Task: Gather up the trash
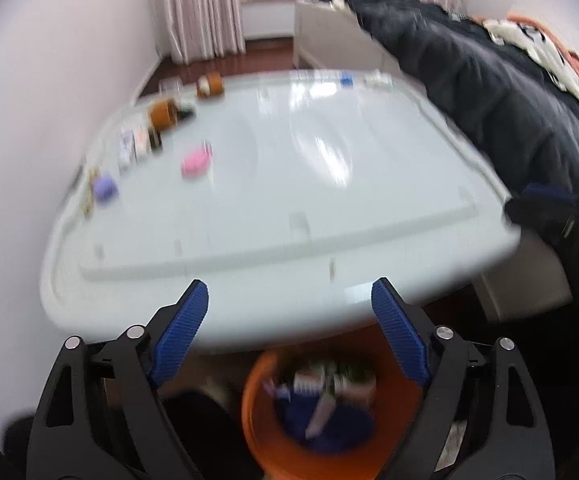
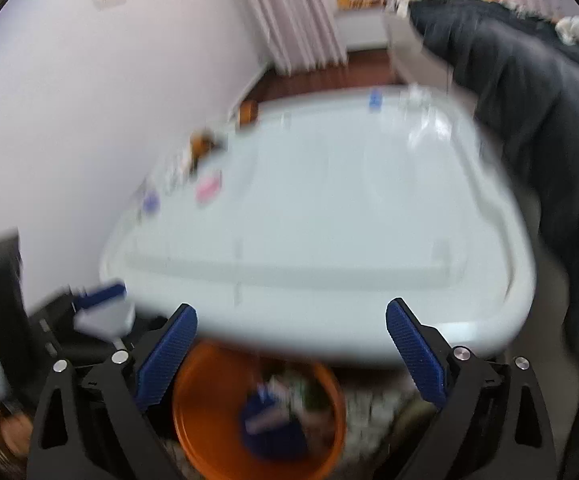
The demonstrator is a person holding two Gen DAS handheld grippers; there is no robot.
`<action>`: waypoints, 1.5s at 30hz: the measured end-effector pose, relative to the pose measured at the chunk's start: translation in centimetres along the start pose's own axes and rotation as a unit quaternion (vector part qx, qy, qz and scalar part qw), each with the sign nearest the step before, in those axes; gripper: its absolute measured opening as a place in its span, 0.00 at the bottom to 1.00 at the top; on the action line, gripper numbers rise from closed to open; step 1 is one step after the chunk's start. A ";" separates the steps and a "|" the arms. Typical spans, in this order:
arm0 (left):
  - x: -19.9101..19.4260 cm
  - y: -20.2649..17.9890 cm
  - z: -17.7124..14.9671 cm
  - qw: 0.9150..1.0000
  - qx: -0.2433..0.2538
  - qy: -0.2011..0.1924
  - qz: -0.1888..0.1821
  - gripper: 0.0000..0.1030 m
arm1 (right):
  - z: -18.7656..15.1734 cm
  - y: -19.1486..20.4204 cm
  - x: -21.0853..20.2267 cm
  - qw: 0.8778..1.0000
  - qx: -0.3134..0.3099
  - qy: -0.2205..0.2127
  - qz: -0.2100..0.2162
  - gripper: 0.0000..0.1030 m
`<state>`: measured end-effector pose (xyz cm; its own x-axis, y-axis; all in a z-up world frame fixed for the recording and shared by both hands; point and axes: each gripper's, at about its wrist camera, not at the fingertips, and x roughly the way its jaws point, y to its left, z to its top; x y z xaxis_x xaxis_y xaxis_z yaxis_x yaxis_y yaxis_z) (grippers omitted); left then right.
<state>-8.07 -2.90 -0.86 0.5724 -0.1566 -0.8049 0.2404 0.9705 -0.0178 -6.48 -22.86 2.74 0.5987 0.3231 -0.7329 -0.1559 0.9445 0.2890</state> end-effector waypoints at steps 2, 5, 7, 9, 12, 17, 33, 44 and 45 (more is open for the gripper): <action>0.0 -0.2 2.4 1.000 -0.003 -0.025 0.001 0.81 | 3.9 0.2 -0.9 0.999 -0.004 -0.048 0.003 0.95; 0.3 -0.4 6.1 0.998 -0.014 -0.061 0.013 0.85 | 8.6 0.3 -1.6 0.994 -0.010 -0.113 -0.005 0.95; 0.7 -0.3 8.8 0.996 -0.030 -0.077 0.018 0.88 | 9.9 -0.2 -2.1 0.988 -0.013 -0.155 -0.024 0.95; 1.1 -0.2 10.6 0.995 -0.043 -0.086 0.022 0.88 | 9.9 -1.0 -2.2 0.980 -0.014 -0.189 -0.051 0.95; 1.9 -0.3 13.3 0.993 -0.049 -0.096 0.046 0.88 | 9.0 -2.2 -1.2 0.980 -0.013 -0.180 -0.086 0.95; 2.9 -0.8 15.7 0.989 -0.042 -0.120 0.081 0.89 | 8.8 -2.9 -0.7 0.981 -0.010 -0.166 -0.095 0.95; 3.8 -0.1 14.8 0.981 -0.038 -0.143 0.126 0.89 | 7.4 -0.8 0.8 0.986 -0.056 -0.130 -0.086 0.95; 1.9 1.1 14.6 0.971 -0.049 -0.180 0.150 0.89 | 6.8 0.2 1.6 0.987 -0.069 -0.114 -0.087 0.95; 1.7 1.1 14.6 0.971 -0.049 -0.182 0.149 0.91 | 6.7 0.3 1.7 0.987 -0.071 -0.113 -0.087 0.95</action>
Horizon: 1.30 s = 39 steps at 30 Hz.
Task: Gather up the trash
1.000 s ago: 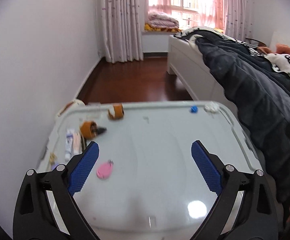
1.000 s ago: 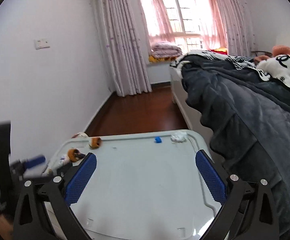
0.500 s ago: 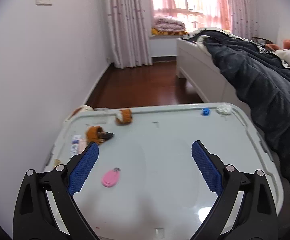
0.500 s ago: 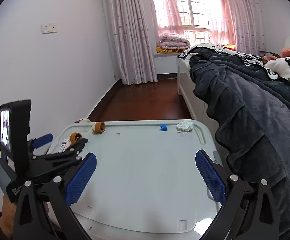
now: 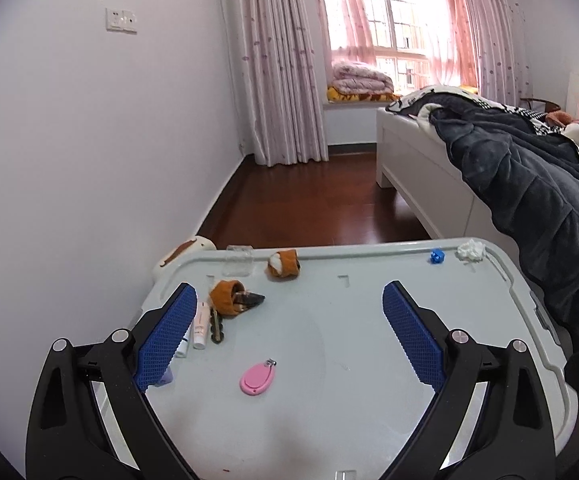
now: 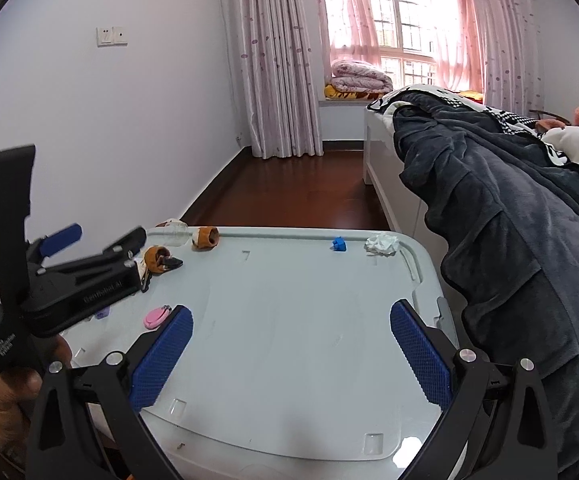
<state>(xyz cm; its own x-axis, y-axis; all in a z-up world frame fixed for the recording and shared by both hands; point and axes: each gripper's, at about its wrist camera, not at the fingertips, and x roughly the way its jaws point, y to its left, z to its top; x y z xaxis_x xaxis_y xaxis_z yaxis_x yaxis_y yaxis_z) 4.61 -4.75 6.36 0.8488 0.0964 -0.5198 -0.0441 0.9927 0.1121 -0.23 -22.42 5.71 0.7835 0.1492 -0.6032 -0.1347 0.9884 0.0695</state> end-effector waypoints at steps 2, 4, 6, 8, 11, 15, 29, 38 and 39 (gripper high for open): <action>-0.1 0.1 0.0 1.000 -0.003 -0.001 -0.011 0.91 | 0.0 0.2 0.1 1.000 -0.003 0.002 0.000 0.95; 0.0 0.1 0.0 1.000 -0.004 0.002 -0.021 0.91 | 0.0 0.3 0.1 1.000 -0.005 0.002 -0.001 0.95; 0.0 0.1 0.0 1.000 -0.004 0.003 -0.027 0.91 | -0.1 0.3 0.0 1.000 -0.006 0.002 -0.002 0.95; 0.0 0.0 0.0 1.000 -0.005 0.004 -0.030 0.91 | -0.1 0.3 0.0 1.000 -0.006 0.001 -0.002 0.95; -0.1 0.1 0.1 1.000 -0.006 0.002 -0.028 0.91 | -0.1 0.4 0.0 1.000 -0.007 0.002 -0.002 0.95; -0.3 0.0 0.0 1.000 -0.004 -0.003 -0.027 0.91 | -0.2 0.6 0.0 1.000 -0.010 0.002 -0.003 0.95; -0.4 0.2 0.1 0.999 -0.012 -0.009 -0.042 0.91 | -0.3 1.0 -0.3 1.000 -0.021 -0.002 -0.008 0.95; -0.4 0.2 0.2 0.999 -0.013 -0.010 -0.048 0.91 | -0.3 1.2 -0.3 1.000 -0.024 0.000 -0.008 0.95; -0.3 0.2 0.2 0.999 -0.014 -0.010 -0.049 0.91 | -0.3 1.2 -0.3 1.000 -0.026 0.000 -0.008 0.95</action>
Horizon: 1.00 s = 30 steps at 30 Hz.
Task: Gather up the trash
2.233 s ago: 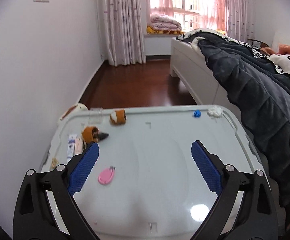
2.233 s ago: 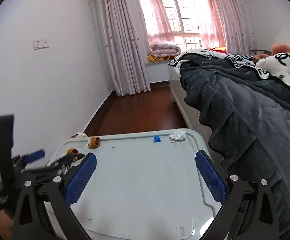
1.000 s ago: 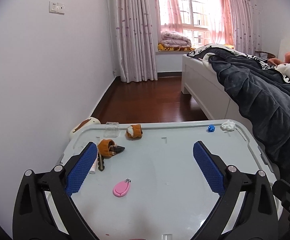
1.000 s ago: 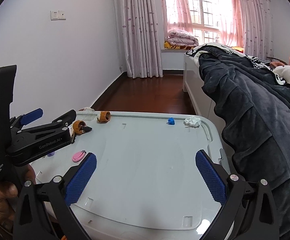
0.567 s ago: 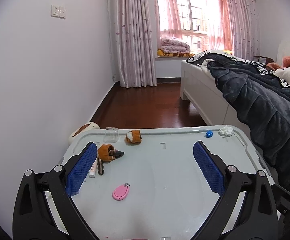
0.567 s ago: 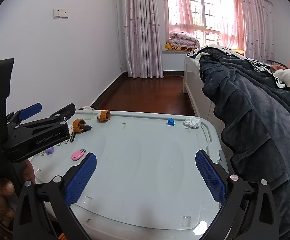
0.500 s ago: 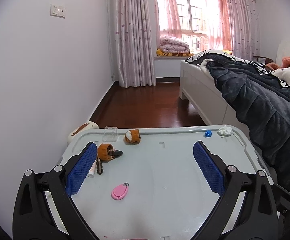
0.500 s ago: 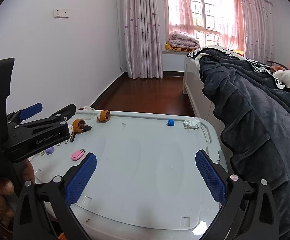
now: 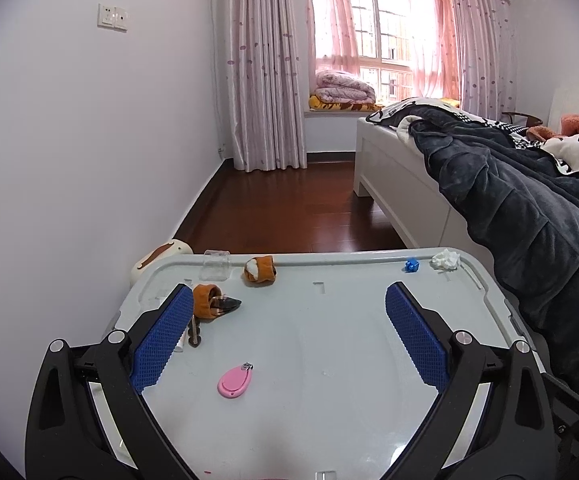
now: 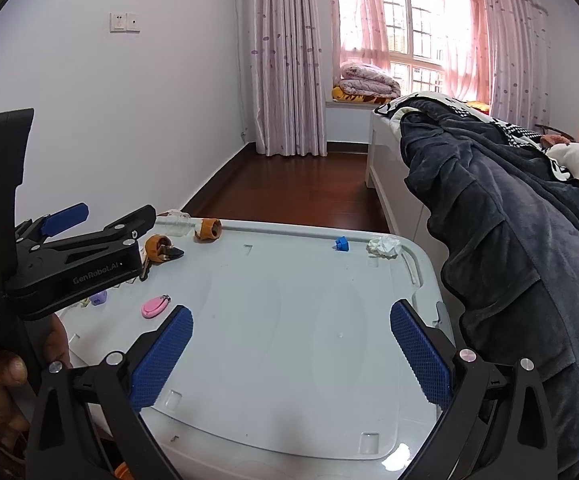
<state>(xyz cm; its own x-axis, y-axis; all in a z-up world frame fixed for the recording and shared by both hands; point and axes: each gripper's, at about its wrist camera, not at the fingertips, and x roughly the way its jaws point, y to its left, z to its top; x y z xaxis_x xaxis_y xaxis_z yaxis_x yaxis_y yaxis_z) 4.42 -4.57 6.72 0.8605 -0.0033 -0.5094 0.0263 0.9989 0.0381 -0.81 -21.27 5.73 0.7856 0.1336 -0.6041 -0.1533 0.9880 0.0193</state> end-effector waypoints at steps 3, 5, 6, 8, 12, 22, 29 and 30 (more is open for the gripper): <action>-0.3 0.0 0.0 1.000 0.001 -0.007 -0.004 0.91 | 0.0 0.1 -0.1 1.000 -0.004 0.000 -0.002 0.95; -0.5 0.0 0.1 1.000 0.002 -0.015 -0.005 0.91 | -0.1 0.1 0.0 1.000 -0.006 0.001 -0.001 0.95; -0.7 -0.1 0.1 1.000 0.002 -0.018 -0.006 0.91 | -0.1 0.2 0.0 1.000 -0.007 0.001 -0.002 0.95; -0.9 -0.1 0.2 1.000 0.002 -0.026 -0.007 0.91 | -0.2 0.2 0.1 1.000 -0.010 0.002 -0.001 0.95; -1.4 -0.1 0.2 0.999 0.002 -0.036 -0.013 0.91 | -0.2 0.3 0.2 1.000 -0.015 0.004 -0.002 0.95; -2.1 -0.2 0.4 0.998 0.003 -0.057 -0.033 0.91 | -0.5 0.8 0.4 1.000 -0.028 0.004 -0.008 0.95; -3.0 -0.5 0.4 0.995 0.009 -0.081 -0.049 0.91 | -0.6 1.1 0.5 0.999 -0.035 0.007 -0.007 0.95; -3.0 -0.6 0.4 0.995 0.010 -0.082 -0.049 0.91 | -0.6 1.1 0.5 0.999 -0.036 0.007 -0.008 0.95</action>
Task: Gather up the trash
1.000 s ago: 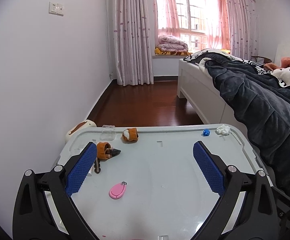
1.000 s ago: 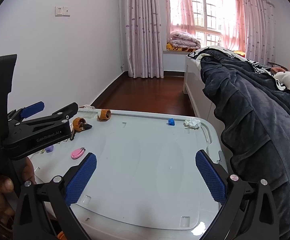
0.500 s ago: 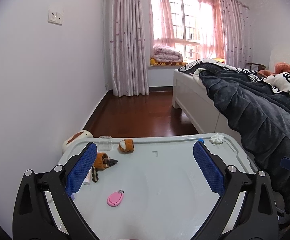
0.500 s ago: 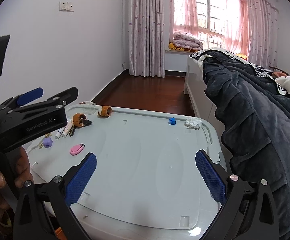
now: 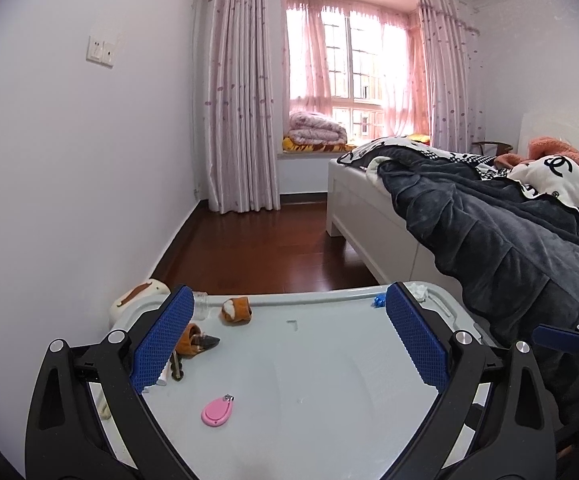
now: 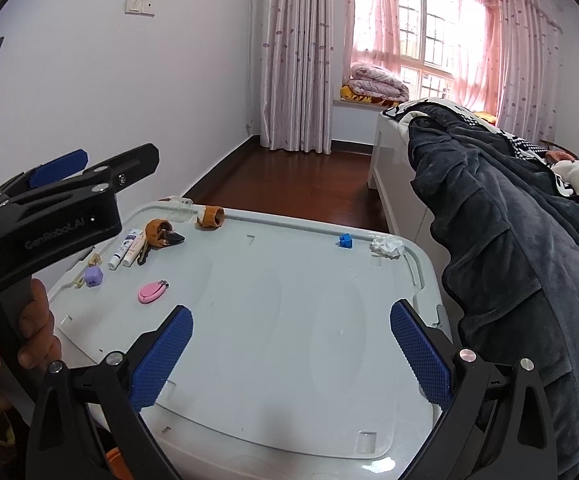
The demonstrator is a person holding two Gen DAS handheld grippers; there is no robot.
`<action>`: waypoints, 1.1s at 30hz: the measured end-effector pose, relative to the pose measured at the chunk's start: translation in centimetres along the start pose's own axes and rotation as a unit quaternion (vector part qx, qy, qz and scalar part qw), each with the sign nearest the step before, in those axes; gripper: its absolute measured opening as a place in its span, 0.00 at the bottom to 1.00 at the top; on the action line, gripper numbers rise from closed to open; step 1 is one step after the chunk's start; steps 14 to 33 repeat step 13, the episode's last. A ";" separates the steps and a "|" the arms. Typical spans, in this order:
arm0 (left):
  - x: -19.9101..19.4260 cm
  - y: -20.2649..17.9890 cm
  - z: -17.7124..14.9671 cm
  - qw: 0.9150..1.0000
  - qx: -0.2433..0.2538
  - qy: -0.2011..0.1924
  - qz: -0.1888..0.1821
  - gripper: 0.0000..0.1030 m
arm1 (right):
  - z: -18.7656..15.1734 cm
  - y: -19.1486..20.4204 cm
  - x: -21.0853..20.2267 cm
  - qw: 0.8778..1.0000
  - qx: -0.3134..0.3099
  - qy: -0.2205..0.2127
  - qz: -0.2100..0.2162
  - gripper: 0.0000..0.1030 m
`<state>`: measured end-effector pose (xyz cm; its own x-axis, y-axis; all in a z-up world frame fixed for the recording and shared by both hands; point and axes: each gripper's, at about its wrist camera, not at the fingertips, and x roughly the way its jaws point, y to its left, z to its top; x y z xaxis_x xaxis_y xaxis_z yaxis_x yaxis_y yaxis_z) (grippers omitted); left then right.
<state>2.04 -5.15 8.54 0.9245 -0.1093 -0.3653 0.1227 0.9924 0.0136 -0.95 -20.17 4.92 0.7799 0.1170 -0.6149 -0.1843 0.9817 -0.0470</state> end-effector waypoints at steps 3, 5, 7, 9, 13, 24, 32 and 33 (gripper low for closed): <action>0.2 0.0 0.0 1.000 -0.001 0.004 -0.001 0.91 | 0.0 -0.1 0.0 1.000 0.002 0.000 -0.001 0.95; 0.2 -0.1 0.1 1.000 0.000 0.006 0.001 0.91 | 0.0 -0.3 0.0 1.000 0.003 -0.001 -0.001 0.95; 0.3 -0.1 0.1 1.000 -0.001 0.008 0.002 0.91 | 0.0 -0.3 0.1 1.000 0.004 -0.001 -0.003 0.95; 0.5 -0.2 0.1 1.000 -0.001 0.013 0.003 0.91 | 0.0 -0.3 0.2 1.000 0.004 0.000 -0.003 0.95; 0.8 -0.3 -0.1 1.000 0.004 0.023 0.008 0.91 | 0.0 -0.3 0.2 1.000 0.002 -0.001 -0.004 0.95; 0.8 -0.3 -0.1 1.000 0.004 0.023 0.008 0.91 | 0.0 -0.3 0.2 1.000 0.002 -0.001 -0.004 0.95; 0.8 -0.3 -0.1 1.000 0.004 0.023 0.008 0.91 | 0.0 -0.3 0.2 1.000 0.002 -0.001 -0.004 0.95; 0.8 -0.3 -0.1 1.000 0.004 0.023 0.008 0.91 | 0.0 -0.3 0.2 1.000 0.002 -0.001 -0.004 0.95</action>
